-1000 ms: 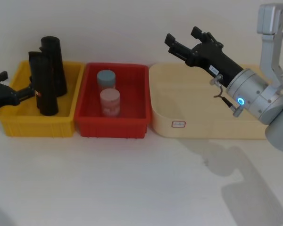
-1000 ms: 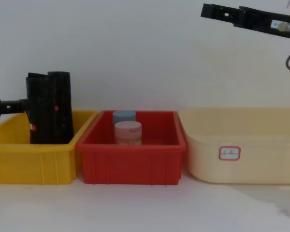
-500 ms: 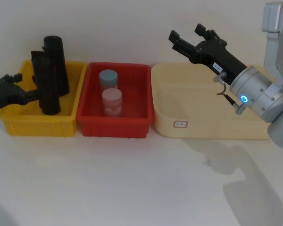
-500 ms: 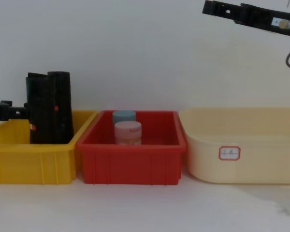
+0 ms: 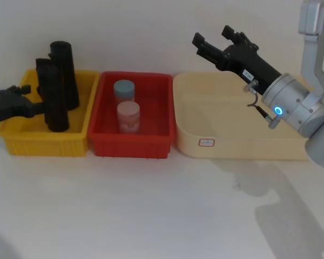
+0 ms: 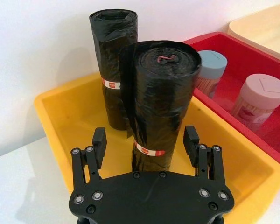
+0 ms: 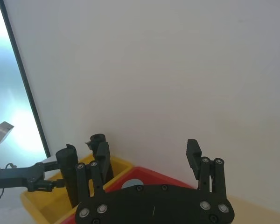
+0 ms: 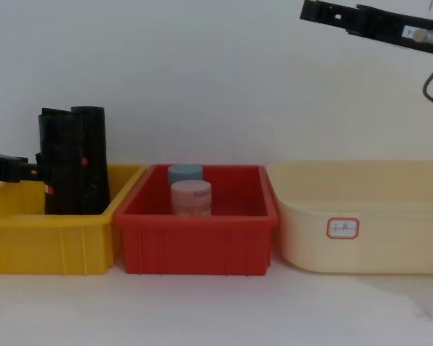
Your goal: Pick up the garbage bag with the one hand and transfer it to the other hand.
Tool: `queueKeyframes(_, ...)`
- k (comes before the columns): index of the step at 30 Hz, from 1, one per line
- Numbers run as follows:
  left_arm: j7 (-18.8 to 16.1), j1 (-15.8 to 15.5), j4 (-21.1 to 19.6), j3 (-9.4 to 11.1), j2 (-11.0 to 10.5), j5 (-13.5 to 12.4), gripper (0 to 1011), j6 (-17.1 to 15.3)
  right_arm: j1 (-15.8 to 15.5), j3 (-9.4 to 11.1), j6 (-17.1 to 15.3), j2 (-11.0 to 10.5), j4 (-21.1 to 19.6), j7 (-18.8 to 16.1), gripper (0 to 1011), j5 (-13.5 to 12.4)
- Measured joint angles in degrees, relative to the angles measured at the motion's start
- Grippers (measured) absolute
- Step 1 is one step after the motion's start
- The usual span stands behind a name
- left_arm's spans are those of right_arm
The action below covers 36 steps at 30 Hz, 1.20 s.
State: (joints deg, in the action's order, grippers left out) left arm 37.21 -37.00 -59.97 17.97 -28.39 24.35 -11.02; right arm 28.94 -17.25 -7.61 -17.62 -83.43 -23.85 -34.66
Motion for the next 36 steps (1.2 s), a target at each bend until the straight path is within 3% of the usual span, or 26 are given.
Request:
queueKeyframes(14,3.13,-5.10,7.13,2.74,1.83,-0.49,1001,1.61,0.44,-0.36,0.17,-0.58,0.43,0.23,1001,-0.68)
queueKeyframes(36,4.87,-7.22,9.90,4.23,2.80,-0.33,1002,2.68,-2.27,0.54,0.97,-1.92,-1.81,2.12,1001,-2.40)
